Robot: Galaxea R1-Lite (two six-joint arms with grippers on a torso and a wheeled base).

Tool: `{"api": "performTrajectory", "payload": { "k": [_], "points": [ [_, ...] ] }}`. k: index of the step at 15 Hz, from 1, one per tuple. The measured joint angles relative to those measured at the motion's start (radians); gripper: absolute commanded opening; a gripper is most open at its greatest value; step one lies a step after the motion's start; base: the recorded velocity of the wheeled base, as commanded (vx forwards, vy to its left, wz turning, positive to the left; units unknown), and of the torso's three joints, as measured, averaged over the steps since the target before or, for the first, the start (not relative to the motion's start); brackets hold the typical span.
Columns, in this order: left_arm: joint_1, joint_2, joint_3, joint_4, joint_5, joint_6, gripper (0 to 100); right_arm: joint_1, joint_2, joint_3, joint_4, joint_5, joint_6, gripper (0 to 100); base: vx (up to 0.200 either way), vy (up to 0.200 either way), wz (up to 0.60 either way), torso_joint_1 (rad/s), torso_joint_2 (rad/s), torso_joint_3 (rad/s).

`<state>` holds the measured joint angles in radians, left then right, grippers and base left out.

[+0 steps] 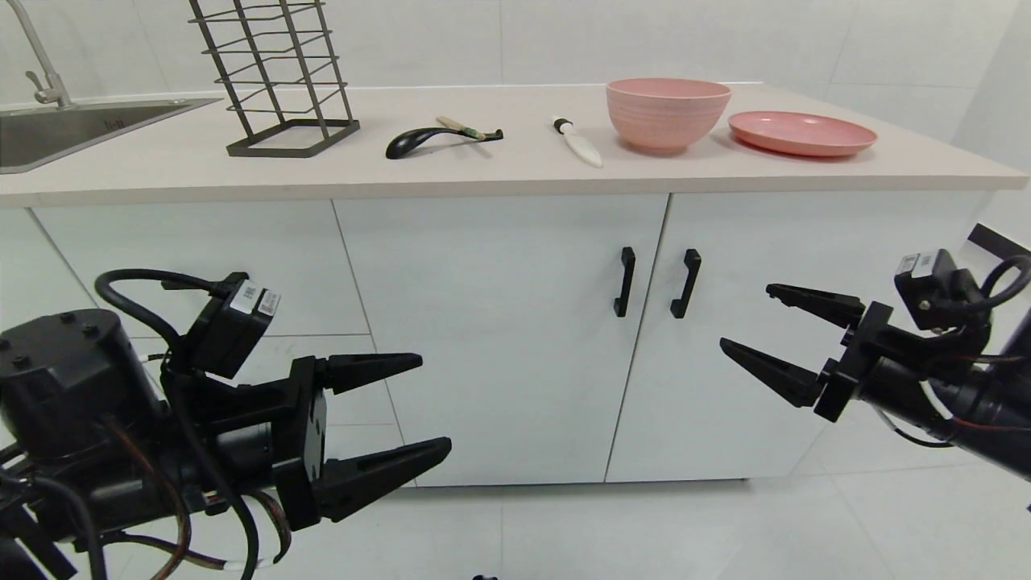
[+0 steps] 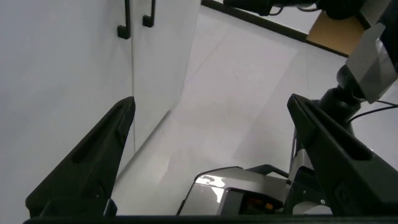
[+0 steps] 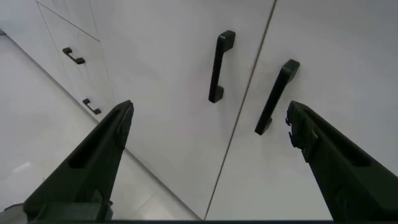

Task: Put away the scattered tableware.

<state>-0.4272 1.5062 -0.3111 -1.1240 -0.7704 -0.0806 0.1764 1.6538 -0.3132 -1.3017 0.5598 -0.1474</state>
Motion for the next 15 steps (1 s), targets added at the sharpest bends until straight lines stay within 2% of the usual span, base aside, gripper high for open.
{"api": "performTrajectory", "payload": {
  "k": [3,5,7,8,11,12,15],
  "points": [
    [-0.006,0.011,0.033,-0.01,0.002,0.061,100,-0.002,0.041,-0.02,0.001,-0.001,-0.001,100,0.0,0.0,0.0,0.0,0.0,0.0],
    [0.001,0.014,0.064,-0.008,0.005,0.063,100,0.004,0.067,-0.033,-0.003,0.0,0.0,100,-0.1,0.0,0.0,0.001,0.0,0.004],
    [0.0,0.014,0.082,-0.011,0.003,0.05,100,0.006,0.086,-0.043,-0.002,0.001,-0.001,100,-0.2,0.0,0.0,0.002,0.0,0.009],
    [0.0,0.015,0.092,-0.01,0.004,0.043,100,0.008,0.094,-0.046,0.002,0.0,-0.001,100,0.0,0.0,0.0,0.0,0.0,0.0],
    [0.002,0.027,0.094,-0.064,0.005,0.059,100,0.008,0.115,-0.064,-0.001,0.008,-0.002,100,0.0,0.0,0.0,0.0,0.0,0.0],
    [0.003,0.044,0.083,-0.104,0.008,0.07,100,0.007,0.126,-0.079,-0.004,0.023,-0.003,100,0.0,0.0,0.0,0.0,0.0,0.0],
    [-0.005,0.13,-0.029,-0.188,0.0,0.154,100,0.007,0.163,-0.113,-0.029,0.071,-0.017,100,0.0,0.0,0.0,0.0,0.0,0.0]
  ]
}}
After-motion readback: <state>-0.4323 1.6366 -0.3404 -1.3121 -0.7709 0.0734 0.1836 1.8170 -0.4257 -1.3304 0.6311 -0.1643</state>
